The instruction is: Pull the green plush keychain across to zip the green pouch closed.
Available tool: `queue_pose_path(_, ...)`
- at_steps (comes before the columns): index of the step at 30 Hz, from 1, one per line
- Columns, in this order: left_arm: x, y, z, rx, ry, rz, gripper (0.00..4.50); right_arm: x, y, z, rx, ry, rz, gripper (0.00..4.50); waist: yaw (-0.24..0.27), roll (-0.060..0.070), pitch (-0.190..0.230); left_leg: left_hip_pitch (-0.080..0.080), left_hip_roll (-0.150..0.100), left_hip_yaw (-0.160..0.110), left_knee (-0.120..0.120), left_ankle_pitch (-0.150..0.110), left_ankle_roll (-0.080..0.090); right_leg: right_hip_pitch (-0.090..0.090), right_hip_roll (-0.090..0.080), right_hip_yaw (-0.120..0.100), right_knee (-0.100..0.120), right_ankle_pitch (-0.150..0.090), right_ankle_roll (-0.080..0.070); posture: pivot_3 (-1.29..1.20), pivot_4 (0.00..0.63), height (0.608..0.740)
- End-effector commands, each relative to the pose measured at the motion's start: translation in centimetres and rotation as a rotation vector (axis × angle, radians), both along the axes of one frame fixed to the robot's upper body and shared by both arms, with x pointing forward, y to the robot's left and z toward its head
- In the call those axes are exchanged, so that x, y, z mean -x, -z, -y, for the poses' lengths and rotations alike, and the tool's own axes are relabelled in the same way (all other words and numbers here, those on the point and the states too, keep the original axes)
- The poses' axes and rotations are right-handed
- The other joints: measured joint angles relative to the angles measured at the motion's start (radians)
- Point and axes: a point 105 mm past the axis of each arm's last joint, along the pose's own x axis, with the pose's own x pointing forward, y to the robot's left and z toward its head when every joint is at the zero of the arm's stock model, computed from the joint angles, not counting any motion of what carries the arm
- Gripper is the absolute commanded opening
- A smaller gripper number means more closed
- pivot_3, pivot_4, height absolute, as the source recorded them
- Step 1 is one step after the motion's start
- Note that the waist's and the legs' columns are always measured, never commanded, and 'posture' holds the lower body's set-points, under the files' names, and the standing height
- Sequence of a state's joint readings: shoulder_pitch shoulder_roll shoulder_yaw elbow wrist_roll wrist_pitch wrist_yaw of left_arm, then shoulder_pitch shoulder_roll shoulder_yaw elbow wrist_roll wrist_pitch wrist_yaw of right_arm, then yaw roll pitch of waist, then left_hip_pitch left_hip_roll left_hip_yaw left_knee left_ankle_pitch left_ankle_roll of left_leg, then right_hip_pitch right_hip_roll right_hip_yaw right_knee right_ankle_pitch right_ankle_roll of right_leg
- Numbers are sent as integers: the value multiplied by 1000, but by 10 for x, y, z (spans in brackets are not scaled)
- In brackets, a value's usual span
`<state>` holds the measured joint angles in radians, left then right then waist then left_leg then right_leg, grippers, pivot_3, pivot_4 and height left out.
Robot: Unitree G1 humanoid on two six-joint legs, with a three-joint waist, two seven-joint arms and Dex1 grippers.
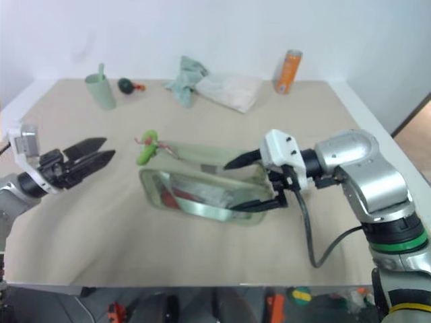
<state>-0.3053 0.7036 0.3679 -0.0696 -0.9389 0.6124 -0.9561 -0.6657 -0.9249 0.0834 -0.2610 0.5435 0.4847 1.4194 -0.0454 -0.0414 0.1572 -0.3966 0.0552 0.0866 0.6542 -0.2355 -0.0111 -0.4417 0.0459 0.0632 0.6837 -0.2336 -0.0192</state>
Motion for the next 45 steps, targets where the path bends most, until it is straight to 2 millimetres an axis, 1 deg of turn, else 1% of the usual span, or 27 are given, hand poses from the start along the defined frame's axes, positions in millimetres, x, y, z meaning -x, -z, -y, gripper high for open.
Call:
queue_pose_path(1,-6,1,10,-12,52,-9,4500,14,-20,8,-32,-2,20,4478,2,0,0,0,0,-1,0,0,0,0,0,-1,0,0,0,0,150,740)
queue_pose_path(4,-16,0,12,2,60,-16,4500,17,-26,12,-60,33,25,4478,4,-1,1,0,0,-3,0,0,0,1,0,-3,0,-1,0,0,150,740)
queue_pose_path(9,-23,-5,17,3,76,-10,4500,28,-31,17,-92,57,8,4478,0,-1,1,0,0,-3,0,0,0,1,0,-3,0,0,1,0,150,740)
queue_pose_path(11,-22,-7,20,9,93,-4,4500,29,-28,21,-92,100,2,4478,0,-1,1,0,0,-3,0,0,0,1,0,-3,0,-1,1,0,150,740)
queue_pose_path(14,-17,-9,22,16,123,7,4500,24,-18,31,-71,187,2,4478,1,-1,1,-1,0,-4,0,0,0,1,0,-3,0,-1,2,0,150,740)
queue_pose_path(16,-9,-15,24,24,168,23,4500,21,-11,37,-62,238,1,4478,1,-1,1,-1,-1,-4,0,0,0,1,0,-3,0,-1,2,0,150,740)
queue_pose_path(18,4,-24,24,15,232,62,4500,19,-6,40,-72,276,-6,4478,0,-2,1,-1,-1,-4,0,0,0,1,0,-3,0,-1,2,0,150,740)
queue_pose_path(22,19,-44,19,-41,269,143,4500,18,4,42,-67,305,-21,4478,-1,-2,1,-1,0,-4,0,0,-1,1,0,-4,0,-1,2,0,150,740)
queue_pose_path(25,30,-57,16,-92,288,196,4500,18,6,41,-74,309,-26,4478,-1,-2,2,-1,0,-5,0,0,-1,1,1,-4,0,-1,2,0,150,740)
queue_pose_path(28,44,-67,19,-131,329,237,4500,18,6,42,-77,314,-30,4478,0,-2,2,-1,0,-5,0,0,-1,1,0,-5,0,-1,2,0,150,740)
queue_pose_path(31,57,-64,29,-186,389,246,4500,17,8,43,-74,320,-39,4478,0,-2,2,-1,-1,-5,0,0,-1,1,0,-5,0,-2,3,0,150,740)
queue_pose_path(34,63,-58,39,-202,429,233,4500,17,12,43,-65,319,-44,4478,0,-2,2,-1,-1,-5,0,0,-1,1,-1,-4,0,-2,3,0,150,740)
queue_pose_path(36,63,-51,44,-202,441,221,4500,17,13,42,-66,316,-48,3939,0,-2,2,-1,-1,-5,0,0,-1,1,-1,-4,0,-2,3,0,150,740)
queue_pose_path(40,59,-43,50,-173,435,193,4500,17,18,41,-45,304,-59,2559,0,-3,2,0,-1,-6,0,1,-1,2,0,-5,0,-2,3,0,150,740)
queue_pose_path(41,57,-40,50,-171,431,187,4500,17,19,41,-41,303,-58,2154,0,-2,2,0,-1,-6,0,1,-1,2,0,-5,0,-2,3,0,150,740)
queue_pose_path(45,50,-36,48,-139,390,168,4500,16,21,39,-36,295,-58,817,0,-3,2,0,-1,-6,0,1,-1,2,0,-5,0,-2,3,0,150,740)
